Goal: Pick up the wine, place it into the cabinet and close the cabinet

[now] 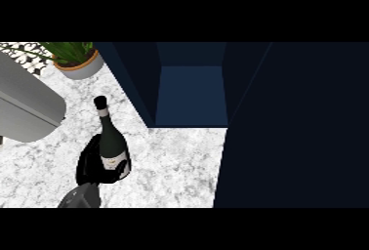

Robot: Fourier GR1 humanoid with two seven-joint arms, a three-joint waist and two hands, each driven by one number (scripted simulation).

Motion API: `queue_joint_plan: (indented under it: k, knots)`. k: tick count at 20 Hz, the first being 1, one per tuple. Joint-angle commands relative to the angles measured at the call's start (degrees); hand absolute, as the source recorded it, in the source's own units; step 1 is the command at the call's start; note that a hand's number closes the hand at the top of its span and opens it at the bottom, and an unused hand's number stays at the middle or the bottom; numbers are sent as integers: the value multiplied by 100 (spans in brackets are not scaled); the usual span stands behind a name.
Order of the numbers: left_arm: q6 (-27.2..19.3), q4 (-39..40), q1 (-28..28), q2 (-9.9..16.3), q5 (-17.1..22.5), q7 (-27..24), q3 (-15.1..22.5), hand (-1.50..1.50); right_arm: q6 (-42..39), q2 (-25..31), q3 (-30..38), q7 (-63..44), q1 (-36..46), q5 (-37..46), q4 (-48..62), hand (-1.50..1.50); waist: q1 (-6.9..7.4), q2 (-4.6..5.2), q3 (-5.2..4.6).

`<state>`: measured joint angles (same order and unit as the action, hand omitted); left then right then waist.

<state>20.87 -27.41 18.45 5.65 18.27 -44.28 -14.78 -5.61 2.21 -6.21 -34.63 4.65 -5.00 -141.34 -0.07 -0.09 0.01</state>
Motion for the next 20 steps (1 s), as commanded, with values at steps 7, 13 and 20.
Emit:
queue_joint_plan:
  k: [7, 13, 20]
  knots:
    - [42, -1405, -435, -268, 481, 735, 174, 150, -207, 187, 534, 109, 52, -701, -125, -150, 33, -7, 6]
    - [-391, -2719, -1009, -555, 234, 1051, 773, 150, 179, -112, -164, -256, 246, 41, -192, -150, 34, -7, 0]
    - [-1405, -4224, -1485, -563, 927, 1966, 2220, 150, 107, -143, -106, -124, 111, -102, -160, -150, 32, -10, 1]
